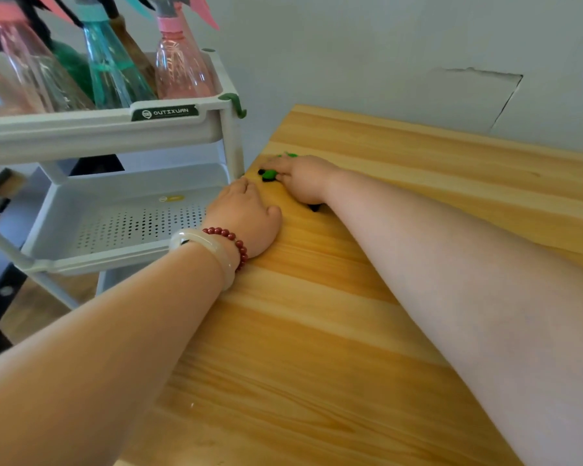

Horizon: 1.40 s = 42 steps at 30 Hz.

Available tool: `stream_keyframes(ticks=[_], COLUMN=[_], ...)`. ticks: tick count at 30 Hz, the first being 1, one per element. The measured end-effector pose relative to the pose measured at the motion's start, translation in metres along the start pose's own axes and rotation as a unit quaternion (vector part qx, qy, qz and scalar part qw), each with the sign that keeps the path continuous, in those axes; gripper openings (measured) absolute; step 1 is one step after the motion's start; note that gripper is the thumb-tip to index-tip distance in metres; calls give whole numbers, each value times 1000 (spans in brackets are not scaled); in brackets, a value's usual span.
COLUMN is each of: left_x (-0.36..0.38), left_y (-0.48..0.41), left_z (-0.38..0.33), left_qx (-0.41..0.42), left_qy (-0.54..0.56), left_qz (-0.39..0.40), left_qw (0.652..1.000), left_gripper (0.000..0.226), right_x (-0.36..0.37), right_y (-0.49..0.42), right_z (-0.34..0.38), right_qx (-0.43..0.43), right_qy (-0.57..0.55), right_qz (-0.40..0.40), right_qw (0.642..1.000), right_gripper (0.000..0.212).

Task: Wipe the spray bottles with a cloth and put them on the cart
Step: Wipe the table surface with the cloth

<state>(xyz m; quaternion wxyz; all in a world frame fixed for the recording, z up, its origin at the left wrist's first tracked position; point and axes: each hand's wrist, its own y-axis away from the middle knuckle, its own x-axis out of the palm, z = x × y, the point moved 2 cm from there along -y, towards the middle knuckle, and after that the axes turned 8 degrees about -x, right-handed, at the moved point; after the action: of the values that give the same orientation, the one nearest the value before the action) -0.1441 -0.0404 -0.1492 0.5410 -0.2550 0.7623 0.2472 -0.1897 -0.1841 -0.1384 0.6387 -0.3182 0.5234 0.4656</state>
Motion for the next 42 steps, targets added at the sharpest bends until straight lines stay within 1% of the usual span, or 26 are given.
stream_keyframes(ticks=[2,3,7,9,11,15,17,23,26,28,30,32,34,36,37,38,39,40,42], left_x=[0,1,0,-1,-1,-2,-3,-4,-8,-10,-11,-12,-14,-15,-14,-13,-11,-9,-2], left_y=[-1,-1,-1,-1,-1,1,1,7,15,24,33,45,60,75,80,85,89,93,101], left_z=[1,2,1,1,1,2,2,-1,-4,-6,-10,-16,-25,-34,-37,-40,-43,-45,-52], left_qx=[-2,-2,2,2,1,1,-1,4,26,46,66,82,105,138,153,163,169,172,181], left_qy=[2,2,2,1,-4,0,3,6,0,-20,-36,-22,11,28,28,26,24,21,12], left_qz=[-1,-1,-4,-3,-3,4,1,-9,-24,-26,-10,17,30,49,59,66,73,77,89], left_qw=[1000,1000,1000,1000,1000,1000,1000,1000,999,998,997,996,994,989,986,984,983,982,979], left_gripper=[65,65,65,64,64,63,62,56,46,44,47,50,52,53,54,54,55,55,54], right_x=[0,2,4,4,2,-3,-1,15,17,19,19,19,18,13,10,8,7,8,15], right_y=[-5,-6,1,9,19,51,66,99,127,149,168,187,202,216,221,226,231,235,240], right_z=[-1,4,21,15,4,-24,-22,14,17,17,17,17,18,17,14,11,9,7,11], right_qx=[54,53,-20,-26,4,106,119,59,51,51,46,31,20,46,79,122,165,201,227], right_qy=[5,7,-21,-24,-14,-6,-12,-24,-23,-15,-7,-14,-75,-144,-145,-128,-106,-82,-32], right_qz=[-3,-3,7,-3,-14,-42,-44,-34,-13,0,7,10,-27,-126,-172,-194,-189,-158,-75], right_qw=[999,999,1000,999,1000,993,992,997,998,999,999,999,997,981,971,965,962,963,971], right_gripper=[55,55,49,48,49,49,49,48,47,47,48,50,51,48,47,48,52,59,70])
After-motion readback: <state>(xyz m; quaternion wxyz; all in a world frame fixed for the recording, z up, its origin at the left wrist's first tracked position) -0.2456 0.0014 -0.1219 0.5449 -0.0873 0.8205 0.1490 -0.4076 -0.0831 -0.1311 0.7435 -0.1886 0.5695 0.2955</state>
